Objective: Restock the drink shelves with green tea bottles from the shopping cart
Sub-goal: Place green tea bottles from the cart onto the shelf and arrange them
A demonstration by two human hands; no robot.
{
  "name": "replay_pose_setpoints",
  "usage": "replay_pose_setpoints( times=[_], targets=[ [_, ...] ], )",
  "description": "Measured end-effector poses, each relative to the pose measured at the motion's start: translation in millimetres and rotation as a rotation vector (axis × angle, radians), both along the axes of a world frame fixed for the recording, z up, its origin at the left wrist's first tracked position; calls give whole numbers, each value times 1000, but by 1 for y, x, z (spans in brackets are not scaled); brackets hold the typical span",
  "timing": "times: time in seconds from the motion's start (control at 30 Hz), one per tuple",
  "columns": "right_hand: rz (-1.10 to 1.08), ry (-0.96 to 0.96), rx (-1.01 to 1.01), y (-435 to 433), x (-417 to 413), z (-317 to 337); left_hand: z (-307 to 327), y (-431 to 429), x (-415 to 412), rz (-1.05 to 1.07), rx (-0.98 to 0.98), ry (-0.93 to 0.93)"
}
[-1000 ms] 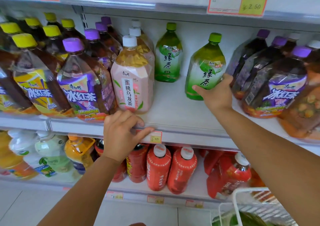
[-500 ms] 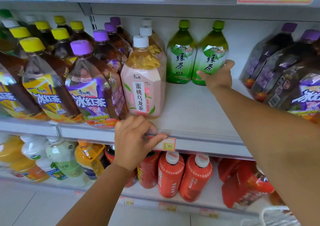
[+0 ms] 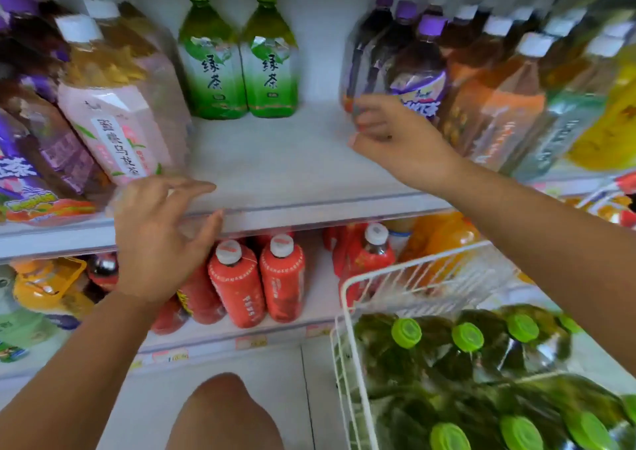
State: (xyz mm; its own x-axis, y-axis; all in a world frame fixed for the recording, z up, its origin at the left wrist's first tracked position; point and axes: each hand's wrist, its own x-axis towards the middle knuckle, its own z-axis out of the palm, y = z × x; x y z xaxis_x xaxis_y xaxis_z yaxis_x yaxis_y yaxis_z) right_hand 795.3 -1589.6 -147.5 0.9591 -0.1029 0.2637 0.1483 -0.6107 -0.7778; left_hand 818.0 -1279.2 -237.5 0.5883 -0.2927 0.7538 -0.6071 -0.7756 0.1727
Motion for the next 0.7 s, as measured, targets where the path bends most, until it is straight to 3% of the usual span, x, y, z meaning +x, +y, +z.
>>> replay_pose_setpoints(
  times=[0.17, 0.3, 0.5, 0.63, 0.7],
  targets=[
    [-74, 31, -106, -72, -119, 0, 20, -92, -67, -417, -21, 302],
    [-13, 314, -233, -111, -188, -18, 20, -140, -106, -664, 62, 473],
    [105, 670, -417, -141, -227, -55, 10, -176, -128, -711, 219, 620],
    [119, 739, -395, -146, -223, -78, 4, -193, -129, -686, 266, 689],
    [85, 708, -504, -144, -219, -84, -2, -191, -127, -659, 311, 722]
  ],
)
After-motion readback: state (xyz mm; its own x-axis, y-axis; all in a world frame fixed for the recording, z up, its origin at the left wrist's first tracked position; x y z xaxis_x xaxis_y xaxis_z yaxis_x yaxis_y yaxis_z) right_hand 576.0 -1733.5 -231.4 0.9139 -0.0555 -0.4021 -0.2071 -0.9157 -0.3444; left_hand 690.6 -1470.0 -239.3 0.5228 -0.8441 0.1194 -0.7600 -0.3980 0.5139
